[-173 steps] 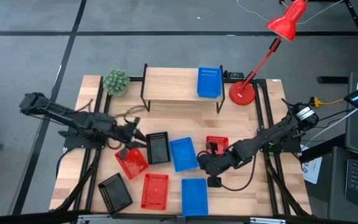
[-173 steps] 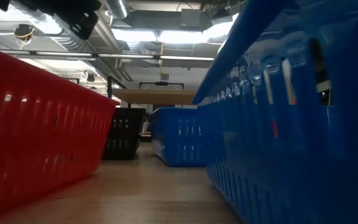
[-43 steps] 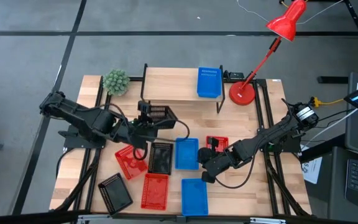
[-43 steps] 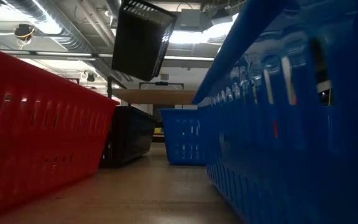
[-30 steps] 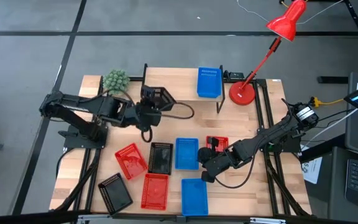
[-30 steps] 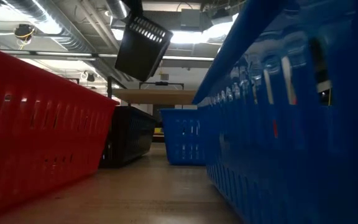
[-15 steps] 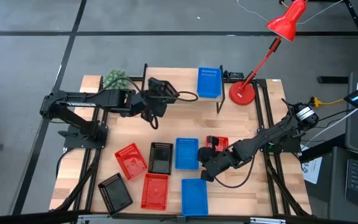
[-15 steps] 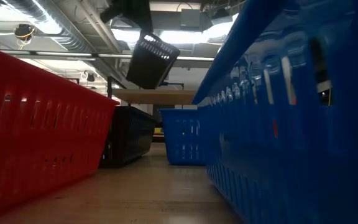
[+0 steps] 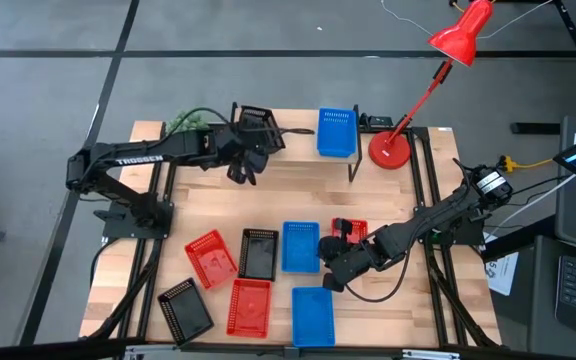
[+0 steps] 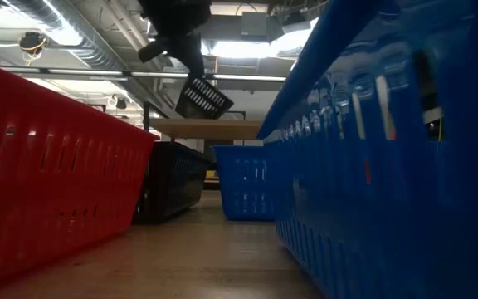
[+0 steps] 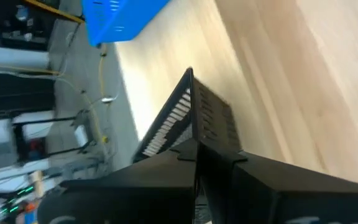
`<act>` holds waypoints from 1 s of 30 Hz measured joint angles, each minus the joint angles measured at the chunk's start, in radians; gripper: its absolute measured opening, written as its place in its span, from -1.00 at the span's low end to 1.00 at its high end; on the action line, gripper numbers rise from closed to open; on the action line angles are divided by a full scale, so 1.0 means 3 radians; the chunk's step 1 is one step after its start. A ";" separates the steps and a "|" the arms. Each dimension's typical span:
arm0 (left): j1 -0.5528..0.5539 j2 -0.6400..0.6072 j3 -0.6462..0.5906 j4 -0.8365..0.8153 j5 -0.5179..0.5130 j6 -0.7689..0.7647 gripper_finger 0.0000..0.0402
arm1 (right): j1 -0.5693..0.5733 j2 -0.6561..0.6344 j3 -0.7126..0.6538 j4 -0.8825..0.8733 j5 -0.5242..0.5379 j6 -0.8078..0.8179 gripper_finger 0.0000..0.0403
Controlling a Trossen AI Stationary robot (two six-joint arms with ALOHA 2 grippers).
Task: Stack baskets on shelf by color
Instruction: Put the top black bin on the shelf
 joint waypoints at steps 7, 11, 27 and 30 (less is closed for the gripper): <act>0.0064 -0.0025 -0.0021 0.0003 0.0048 0.0086 -1.00 | 0.0000 0.0000 0.0000 0.0000 0.0043 0.0058 -0.65; 0.0063 -0.0048 -0.0023 -0.0059 0.0084 0.0075 -1.00 | 0.0000 0.0000 0.0000 0.0000 0.0043 0.0058 -0.65; 0.0284 -0.0195 -0.0023 -0.0249 0.0487 0.0068 -1.00 | 0.0000 0.0000 0.0000 0.0018 0.0091 0.0057 -0.65; 0.0306 -0.0193 -0.0023 -0.0239 0.0601 0.0066 -1.00 | -0.0001 0.0000 0.0000 0.0018 0.0109 0.0056 -0.65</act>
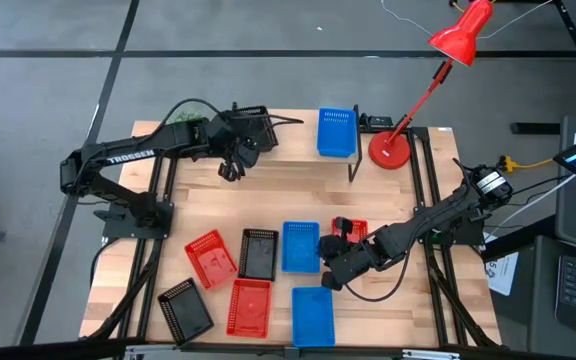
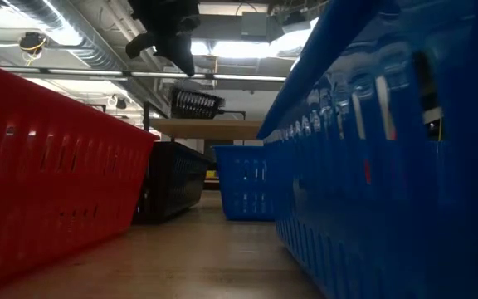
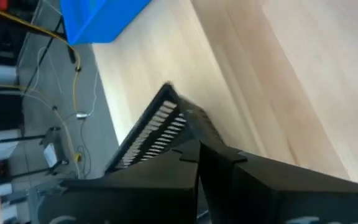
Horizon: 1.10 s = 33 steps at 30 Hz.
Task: Stack baskets on shelf by color
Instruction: Put the top black bin on the shelf
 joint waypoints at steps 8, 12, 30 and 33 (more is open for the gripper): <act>-0.0034 0.0000 0.0000 0.0065 -0.0050 0.0049 -1.00 | -0.0001 0.0000 0.0000 -0.0001 0.0000 -0.0001 -0.65; -0.0104 0.0000 0.0000 0.0082 -0.0063 -0.0199 -1.00 | -0.0001 0.0000 0.0000 -0.0001 0.0000 -0.0003 -0.65; 0.0172 0.0237 0.0003 0.0153 -0.0621 -0.0819 -1.00 | -0.0002 0.0000 0.0000 0.0007 0.0030 0.0002 -0.65; 0.0167 0.0245 0.0001 0.0306 -0.0544 -0.0868 -1.00 | -0.0003 0.0000 0.0000 0.0013 0.0032 -0.0016 -0.65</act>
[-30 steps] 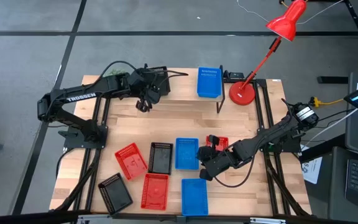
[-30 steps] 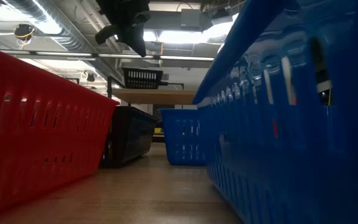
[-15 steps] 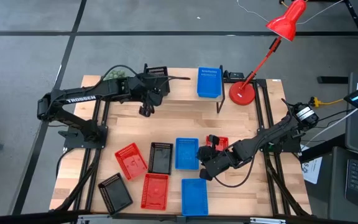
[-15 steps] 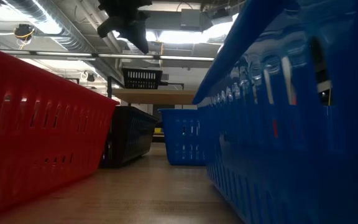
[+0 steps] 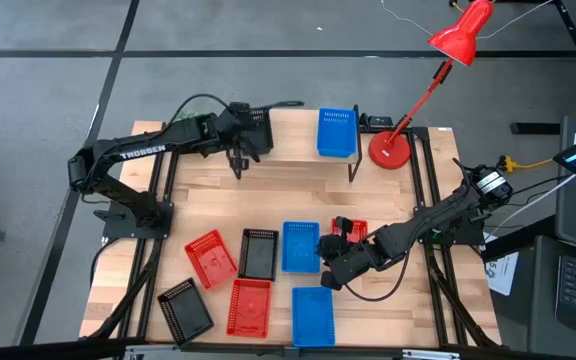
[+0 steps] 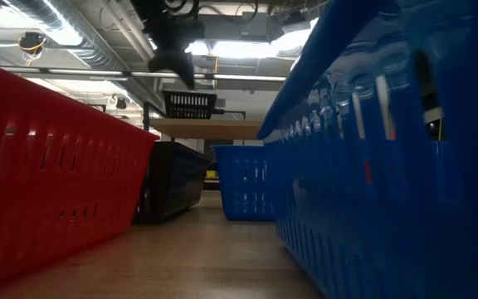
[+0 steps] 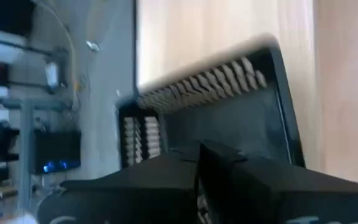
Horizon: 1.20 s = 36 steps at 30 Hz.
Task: Stack baskets on shelf by color
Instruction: Put the top black bin on the shelf, then stack the top blue bin on the blue bin on the shelf
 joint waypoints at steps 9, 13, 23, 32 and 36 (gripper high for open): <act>-0.0252 0.0207 0.0004 0.0953 0.0509 0.0146 -1.00 | 0.0000 0.0000 0.0000 0.0008 0.0114 -0.0058 -0.65; -0.0277 0.0483 0.0000 0.1030 0.0471 0.0140 -1.00 | 0.0000 0.0000 0.0000 0.0018 0.0113 -0.0063 -0.65; -0.0340 0.0584 0.0001 0.0880 -0.0046 0.0199 -1.00 | 0.0009 -0.0001 0.0000 0.0010 0.0108 -0.0063 -0.65; -0.0354 0.0581 0.0001 0.0725 -0.0234 0.0175 -1.00 | 0.0009 -0.0001 0.0000 0.0005 0.0105 -0.0063 -0.65; -0.0388 0.0581 0.0018 0.0733 -0.0264 0.0166 -1.00 | 0.0009 -0.0001 0.0000 0.0005 0.0104 -0.0063 -0.65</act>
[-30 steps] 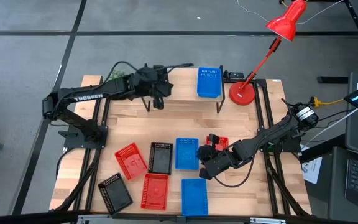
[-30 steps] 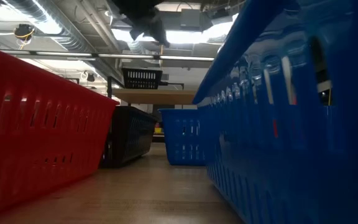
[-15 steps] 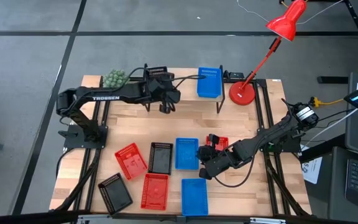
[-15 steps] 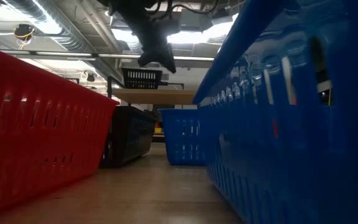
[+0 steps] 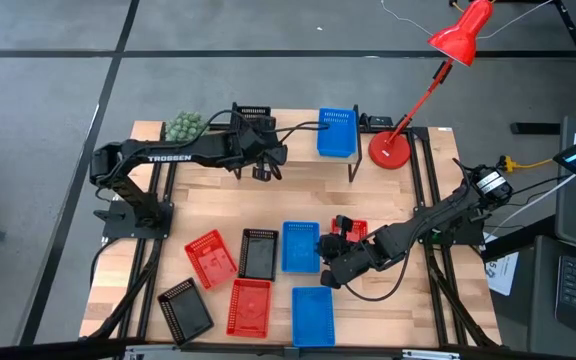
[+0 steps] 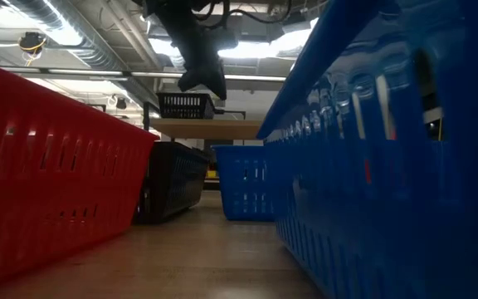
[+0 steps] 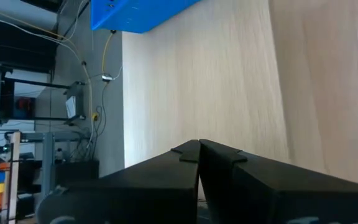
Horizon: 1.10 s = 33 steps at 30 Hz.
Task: Stack baskets on shelf by color
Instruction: Stack the top blue bin on the blue bin on the shelf
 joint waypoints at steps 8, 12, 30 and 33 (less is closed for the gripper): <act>-0.0155 0.0000 0.0234 -0.0049 -0.0082 -0.0014 -1.00 | 0.0001 0.0000 0.0000 -0.0001 -0.0002 0.0001 -0.65; -0.0348 -0.0137 0.0467 -0.0768 -0.0112 -0.0542 -1.00 | 0.0001 0.0000 0.0000 -0.0001 -0.0112 0.0083 -0.65; -0.2078 -0.0869 0.0540 -0.3465 -0.0330 -0.3694 -1.00 | -0.0134 0.0725 0.0420 0.0281 -0.1329 -0.0885 -0.73; -0.2364 -0.1002 0.0540 -0.3528 -0.0491 -0.3968 -1.00 | -0.0131 0.0979 0.0774 -0.0074 -0.1254 -0.0941 -0.73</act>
